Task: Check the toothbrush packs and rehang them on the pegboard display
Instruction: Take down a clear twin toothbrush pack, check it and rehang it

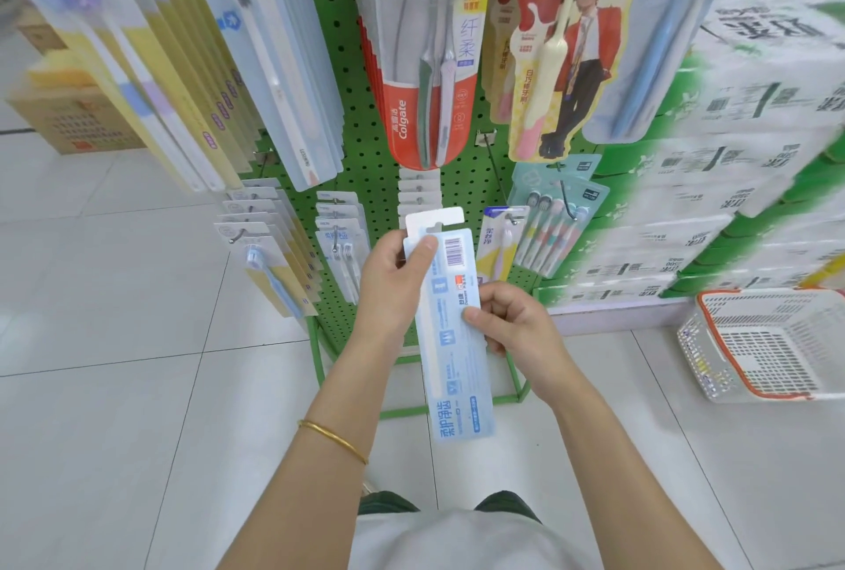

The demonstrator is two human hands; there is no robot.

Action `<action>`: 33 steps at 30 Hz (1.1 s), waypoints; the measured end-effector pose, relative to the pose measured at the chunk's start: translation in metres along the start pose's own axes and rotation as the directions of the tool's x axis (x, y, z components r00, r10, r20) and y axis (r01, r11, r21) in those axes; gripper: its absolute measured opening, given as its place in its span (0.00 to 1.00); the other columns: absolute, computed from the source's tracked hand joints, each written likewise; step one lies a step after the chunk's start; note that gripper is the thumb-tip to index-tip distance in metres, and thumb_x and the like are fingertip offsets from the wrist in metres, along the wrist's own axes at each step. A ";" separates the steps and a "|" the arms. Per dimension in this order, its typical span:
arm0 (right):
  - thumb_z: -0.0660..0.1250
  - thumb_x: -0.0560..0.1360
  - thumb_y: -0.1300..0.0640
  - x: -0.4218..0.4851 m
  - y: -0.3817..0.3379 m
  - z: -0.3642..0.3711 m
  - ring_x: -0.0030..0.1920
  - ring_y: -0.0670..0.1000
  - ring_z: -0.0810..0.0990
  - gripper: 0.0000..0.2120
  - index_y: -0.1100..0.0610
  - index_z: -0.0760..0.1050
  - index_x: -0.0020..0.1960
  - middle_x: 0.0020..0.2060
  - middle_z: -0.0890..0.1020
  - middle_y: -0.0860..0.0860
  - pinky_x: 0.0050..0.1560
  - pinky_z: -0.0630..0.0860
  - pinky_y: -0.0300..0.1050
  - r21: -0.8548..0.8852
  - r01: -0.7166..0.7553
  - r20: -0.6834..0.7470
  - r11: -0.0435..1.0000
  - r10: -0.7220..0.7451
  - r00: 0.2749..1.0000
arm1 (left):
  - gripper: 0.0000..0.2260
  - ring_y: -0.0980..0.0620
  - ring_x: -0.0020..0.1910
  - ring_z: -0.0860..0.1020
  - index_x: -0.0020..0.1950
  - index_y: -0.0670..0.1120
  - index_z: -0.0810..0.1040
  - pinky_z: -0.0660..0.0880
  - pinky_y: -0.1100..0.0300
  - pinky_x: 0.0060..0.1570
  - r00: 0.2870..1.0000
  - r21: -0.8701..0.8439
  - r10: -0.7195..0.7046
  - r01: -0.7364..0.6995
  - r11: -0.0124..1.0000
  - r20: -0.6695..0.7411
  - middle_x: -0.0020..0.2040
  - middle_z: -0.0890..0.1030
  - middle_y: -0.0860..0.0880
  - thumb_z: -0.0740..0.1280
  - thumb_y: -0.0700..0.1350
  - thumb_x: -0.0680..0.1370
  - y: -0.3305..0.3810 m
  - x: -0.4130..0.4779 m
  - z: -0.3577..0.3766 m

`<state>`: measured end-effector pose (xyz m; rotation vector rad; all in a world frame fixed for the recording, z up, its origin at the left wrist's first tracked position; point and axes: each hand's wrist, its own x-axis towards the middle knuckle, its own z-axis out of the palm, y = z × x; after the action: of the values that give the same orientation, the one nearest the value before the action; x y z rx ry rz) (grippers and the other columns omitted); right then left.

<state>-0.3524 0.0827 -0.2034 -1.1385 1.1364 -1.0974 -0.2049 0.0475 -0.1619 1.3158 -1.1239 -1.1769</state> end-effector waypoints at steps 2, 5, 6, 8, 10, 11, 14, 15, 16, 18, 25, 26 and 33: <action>0.67 0.75 0.66 0.002 0.003 0.001 0.28 0.42 0.71 0.04 0.59 0.75 0.43 0.29 0.76 0.47 0.29 0.66 0.33 -0.021 -0.017 0.038 1.000 0.018 0.999 | 0.05 0.52 0.41 0.76 0.48 0.44 0.76 0.74 0.57 0.43 0.999 -0.044 -0.043 0.043 0.998 0.000 0.43 0.79 0.46 0.64 0.45 0.80 -0.004 0.000 -0.004; 0.72 0.71 0.56 0.007 0.011 0.002 0.37 0.45 0.78 0.07 0.57 0.75 0.41 0.36 0.80 0.48 0.39 0.74 0.38 -0.014 -0.053 0.109 0.999 0.054 0.993 | 0.06 0.51 0.42 0.76 0.45 0.45 0.76 0.74 0.53 0.48 0.992 -0.149 -0.125 0.126 0.981 0.018 0.41 0.79 0.49 0.64 0.45 0.80 -0.007 0.000 -0.012; 0.72 0.69 0.51 0.009 0.014 0.003 0.40 0.46 0.79 0.11 0.57 0.75 0.41 0.38 0.81 0.49 0.43 0.76 0.40 0.019 -0.081 0.138 0.997 0.078 0.987 | 0.07 0.51 0.42 0.76 0.44 0.46 0.76 0.73 0.53 0.49 0.988 -0.188 -0.149 0.154 0.970 0.041 0.41 0.79 0.49 0.63 0.45 0.80 -0.009 0.000 -0.015; 0.76 0.61 0.42 0.014 0.019 0.009 0.42 0.47 0.80 0.22 0.57 0.75 0.44 0.39 0.81 0.49 0.45 0.76 0.40 0.097 -0.170 0.216 0.981 0.145 0.966 | 0.08 0.53 0.39 0.76 0.42 0.46 0.74 0.73 0.55 0.46 0.978 -0.264 -0.175 0.199 0.944 0.111 0.39 0.79 0.51 0.62 0.44 0.81 -0.009 -0.001 -0.022; 0.79 0.55 0.37 0.018 0.021 0.018 0.42 0.47 0.80 0.34 0.59 0.73 0.49 0.41 0.81 0.49 0.44 0.77 0.40 0.162 -0.250 0.310 0.955 0.191 0.931 | 0.07 0.53 0.37 0.76 0.44 0.44 0.72 0.72 0.56 0.42 0.970 -0.317 -0.171 0.219 0.923 0.174 0.38 0.78 0.50 0.62 0.45 0.81 -0.009 -0.003 -0.029; 0.79 0.54 0.36 0.019 0.022 0.023 0.44 0.48 0.80 0.39 0.60 0.72 0.53 0.43 0.81 0.50 0.44 0.77 0.40 0.174 -0.280 0.355 0.944 0.205 0.912 | 0.07 0.52 0.37 0.76 0.45 0.43 0.71 0.73 0.57 0.40 0.967 -0.342 -0.166 0.225 0.913 0.192 0.39 0.77 0.49 0.62 0.45 0.80 -0.009 -0.003 -0.032; 0.79 0.57 0.37 0.025 0.023 0.036 0.55 0.54 0.79 0.47 0.64 0.69 0.64 0.52 0.79 0.55 0.51 0.77 0.43 0.146 -0.312 0.458 0.939 0.215 0.863 | 0.06 0.52 0.36 0.75 0.47 0.43 0.71 0.73 0.59 0.36 0.961 -0.395 -0.177 0.251 0.884 0.214 0.41 0.75 0.46 0.61 0.45 0.80 -0.009 -0.002 -0.041; 0.78 0.58 0.38 0.026 0.023 0.040 0.58 0.56 0.78 0.46 0.64 0.69 0.65 0.53 0.80 0.55 0.53 0.76 0.45 0.137 -0.310 0.477 0.941 0.212 0.853 | 0.06 0.52 0.36 0.75 0.48 0.44 0.72 0.73 0.59 0.35 0.957 -0.403 -0.189 0.265 0.876 0.218 0.40 0.75 0.47 0.61 0.46 0.79 -0.009 -0.002 -0.043; 0.78 0.59 0.38 0.027 0.022 0.045 0.59 0.57 0.78 0.45 0.64 0.69 0.65 0.53 0.80 0.56 0.54 0.77 0.46 0.131 -0.308 0.489 0.942 0.209 0.847 | 0.07 0.52 0.36 0.75 0.50 0.44 0.72 0.72 0.59 0.35 0.956 -0.408 -0.201 0.275 0.871 0.214 0.40 0.76 0.47 0.62 0.47 0.78 -0.008 -0.003 -0.046; 0.78 0.59 0.40 0.030 0.022 0.053 0.58 0.57 0.79 0.43 0.65 0.70 0.63 0.52 0.81 0.56 0.58 0.76 0.54 0.115 -0.311 0.481 0.943 0.221 0.848 | 0.11 0.52 0.39 0.77 0.54 0.43 0.73 0.71 0.58 0.37 0.960 -0.401 -0.227 0.275 0.874 0.164 0.42 0.79 0.48 0.63 0.48 0.76 -0.010 0.000 -0.051; 0.78 0.63 0.49 0.050 0.020 0.091 0.44 0.44 0.76 0.25 0.53 0.70 0.54 0.44 0.76 0.45 0.44 0.73 0.33 -0.370 -0.176 0.018 0.912 0.196 0.980 | 0.09 0.50 0.47 0.80 0.56 0.43 0.76 0.77 0.56 0.51 0.952 -0.177 -0.242 0.210 0.962 -0.188 0.53 0.80 0.43 0.61 0.45 0.81 -0.020 0.022 -0.075; 0.78 0.64 0.50 0.052 0.021 0.098 0.41 0.43 0.75 0.24 0.53 0.69 0.53 0.43 0.76 0.45 0.41 0.72 0.34 -0.419 -0.157 -0.047 0.894 0.152 0.987 | 0.10 0.52 0.45 0.80 0.56 0.42 0.76 0.76 0.57 0.49 0.955 -0.167 -0.229 0.198 0.966 -0.191 0.52 0.81 0.44 0.60 0.46 0.81 -0.020 0.023 -0.079; 0.76 0.63 0.42 0.064 0.042 0.128 0.46 0.51 0.73 0.28 0.56 0.67 0.52 0.45 0.72 0.48 0.41 0.70 0.47 -0.638 -0.189 -0.245 0.746 0.036 0.969 | 0.04 0.60 0.38 0.75 0.52 0.44 0.75 0.71 0.74 0.38 0.975 0.106 -0.107 0.130 0.986 -0.194 0.43 0.78 0.52 0.65 0.38 0.78 -0.033 0.037 -0.092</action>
<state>-0.2161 0.0357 -0.2429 -1.4818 1.8389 -0.7375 -0.1088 0.0212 -0.1954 1.5699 -1.0009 -1.0591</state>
